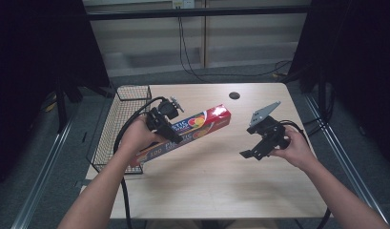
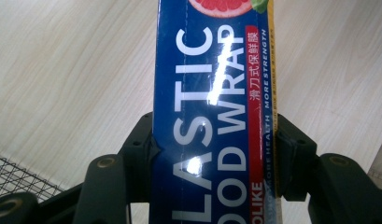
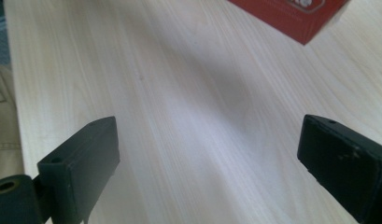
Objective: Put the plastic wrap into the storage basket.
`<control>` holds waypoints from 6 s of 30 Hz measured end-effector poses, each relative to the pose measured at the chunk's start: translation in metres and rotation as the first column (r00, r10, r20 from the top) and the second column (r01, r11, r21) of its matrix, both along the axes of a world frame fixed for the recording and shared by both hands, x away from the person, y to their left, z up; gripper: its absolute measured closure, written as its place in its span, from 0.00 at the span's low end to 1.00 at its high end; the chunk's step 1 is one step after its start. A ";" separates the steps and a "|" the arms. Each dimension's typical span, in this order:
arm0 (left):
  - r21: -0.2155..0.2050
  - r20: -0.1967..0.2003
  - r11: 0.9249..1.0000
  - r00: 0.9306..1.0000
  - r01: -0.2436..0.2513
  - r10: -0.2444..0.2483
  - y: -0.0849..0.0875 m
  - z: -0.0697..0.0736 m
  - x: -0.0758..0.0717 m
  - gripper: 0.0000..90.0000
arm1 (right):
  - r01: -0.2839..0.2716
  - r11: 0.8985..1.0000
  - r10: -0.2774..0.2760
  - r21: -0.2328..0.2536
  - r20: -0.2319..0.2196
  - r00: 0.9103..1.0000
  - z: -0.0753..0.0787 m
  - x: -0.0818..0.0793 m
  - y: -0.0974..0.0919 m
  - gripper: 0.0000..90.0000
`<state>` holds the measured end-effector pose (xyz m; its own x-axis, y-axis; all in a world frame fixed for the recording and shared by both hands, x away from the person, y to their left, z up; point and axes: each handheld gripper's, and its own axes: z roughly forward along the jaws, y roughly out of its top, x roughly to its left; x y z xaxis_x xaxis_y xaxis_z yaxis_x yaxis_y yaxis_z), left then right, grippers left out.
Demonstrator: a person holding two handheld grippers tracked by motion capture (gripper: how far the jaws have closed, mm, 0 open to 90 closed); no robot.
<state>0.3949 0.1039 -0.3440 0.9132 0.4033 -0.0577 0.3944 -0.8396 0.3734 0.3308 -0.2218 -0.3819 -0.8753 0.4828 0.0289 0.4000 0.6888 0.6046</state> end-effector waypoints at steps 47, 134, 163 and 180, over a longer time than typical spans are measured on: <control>-0.013 0.026 0.963 0.963 -0.270 0.270 0.061 0.022 0.008 0.49 | 0.078 0.996 -0.078 0.043 0.011 0.997 -0.026 -0.011 -0.001 0.07; -0.031 -0.008 0.468 0.469 -0.883 0.883 0.125 0.004 0.017 0.48 | 0.083 0.996 -0.084 0.036 0.030 0.996 -0.033 -0.022 -0.007 0.07; 0.036 -0.033 0.398 0.397 -0.917 0.917 0.117 -0.035 0.012 0.46 | 0.075 0.997 -0.076 0.021 0.023 0.997 -0.037 -0.026 -0.005 0.07; 0.024 -0.047 0.400 0.399 -0.916 0.916 0.121 -0.033 0.011 0.43 | 0.062 0.998 -0.063 0.016 0.016 0.998 -0.040 -0.025 -0.003 0.07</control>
<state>0.4062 0.2251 -0.3769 -0.0073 0.9958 -0.0908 0.9418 0.0374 0.3341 0.3060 -0.2252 -0.4218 -0.8438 0.5362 0.0221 0.4316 0.6536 0.6218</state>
